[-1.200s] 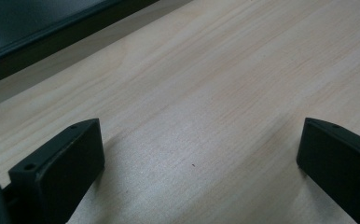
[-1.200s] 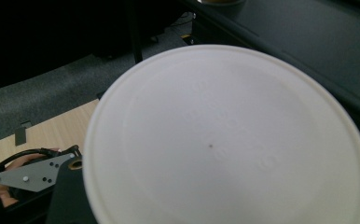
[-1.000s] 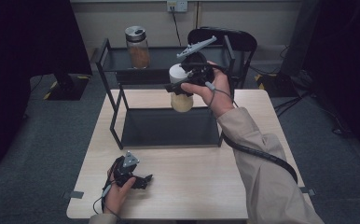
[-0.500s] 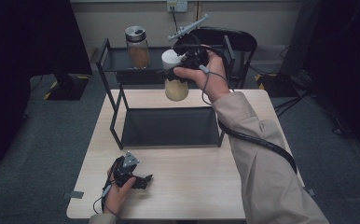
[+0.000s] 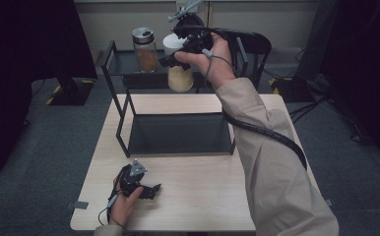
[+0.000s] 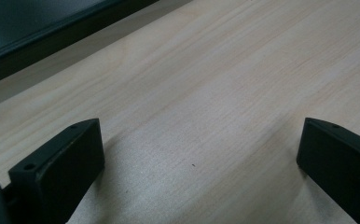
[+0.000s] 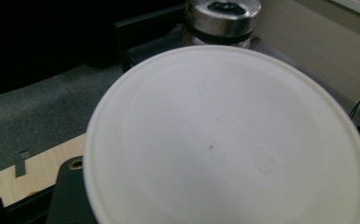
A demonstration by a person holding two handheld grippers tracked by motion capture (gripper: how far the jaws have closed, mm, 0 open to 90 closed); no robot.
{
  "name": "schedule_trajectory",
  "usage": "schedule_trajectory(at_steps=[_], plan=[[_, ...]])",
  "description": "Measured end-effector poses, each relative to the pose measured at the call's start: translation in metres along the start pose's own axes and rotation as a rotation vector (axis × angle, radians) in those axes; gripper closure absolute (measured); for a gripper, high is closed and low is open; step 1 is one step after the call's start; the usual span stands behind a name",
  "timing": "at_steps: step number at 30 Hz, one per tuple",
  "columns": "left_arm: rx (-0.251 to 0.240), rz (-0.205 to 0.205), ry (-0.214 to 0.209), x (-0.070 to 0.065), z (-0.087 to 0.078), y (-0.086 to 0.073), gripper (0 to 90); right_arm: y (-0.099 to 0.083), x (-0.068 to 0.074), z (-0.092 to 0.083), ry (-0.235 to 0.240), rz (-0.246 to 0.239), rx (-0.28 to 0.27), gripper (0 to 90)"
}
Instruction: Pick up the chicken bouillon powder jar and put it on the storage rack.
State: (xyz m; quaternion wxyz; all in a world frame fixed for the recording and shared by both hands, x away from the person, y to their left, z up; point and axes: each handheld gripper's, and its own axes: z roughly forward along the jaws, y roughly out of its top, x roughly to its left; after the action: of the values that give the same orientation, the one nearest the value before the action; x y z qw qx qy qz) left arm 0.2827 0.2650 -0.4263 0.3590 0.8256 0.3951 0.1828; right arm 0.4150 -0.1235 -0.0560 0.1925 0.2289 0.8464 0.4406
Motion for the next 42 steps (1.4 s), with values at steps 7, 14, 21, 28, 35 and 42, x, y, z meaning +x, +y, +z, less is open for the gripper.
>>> schedule_trajectory(at_steps=[7, 14, 21, 28, 35, 42], plan=[[0.0, 0.0, 0.0, 0.0, 0.0, 0.0, 0.0, 0.01, -0.007, 0.001, -0.031, 0.014, -0.01, 35.1], [0.0, 0.0, 0.0, 0.0, 0.0, 0.0, 0.0, 0.011, -0.02, 0.009, -0.059, 0.055, -0.025, 35.1], [0.0, 0.001, 0.0, 0.0, 0.0, 0.0, 0.0, 0.007, -0.035, 0.019, -0.084, 0.107, -0.038, 35.1], [0.002, 0.002, -0.001, 0.0, 0.0, 0.0, 0.0, 0.008, -0.049, 0.025, -0.099, 0.135, -0.042, 35.1], [0.002, 0.001, -0.002, 0.0, 0.0, 0.0, 0.0, 0.004, -0.056, 0.035, -0.115, 0.161, -0.041, 35.1], [0.002, 0.001, -0.001, 0.0, 0.0, 0.0, 0.0, 0.001, -0.058, 0.038, -0.107, 0.176, -0.058, 35.0]])
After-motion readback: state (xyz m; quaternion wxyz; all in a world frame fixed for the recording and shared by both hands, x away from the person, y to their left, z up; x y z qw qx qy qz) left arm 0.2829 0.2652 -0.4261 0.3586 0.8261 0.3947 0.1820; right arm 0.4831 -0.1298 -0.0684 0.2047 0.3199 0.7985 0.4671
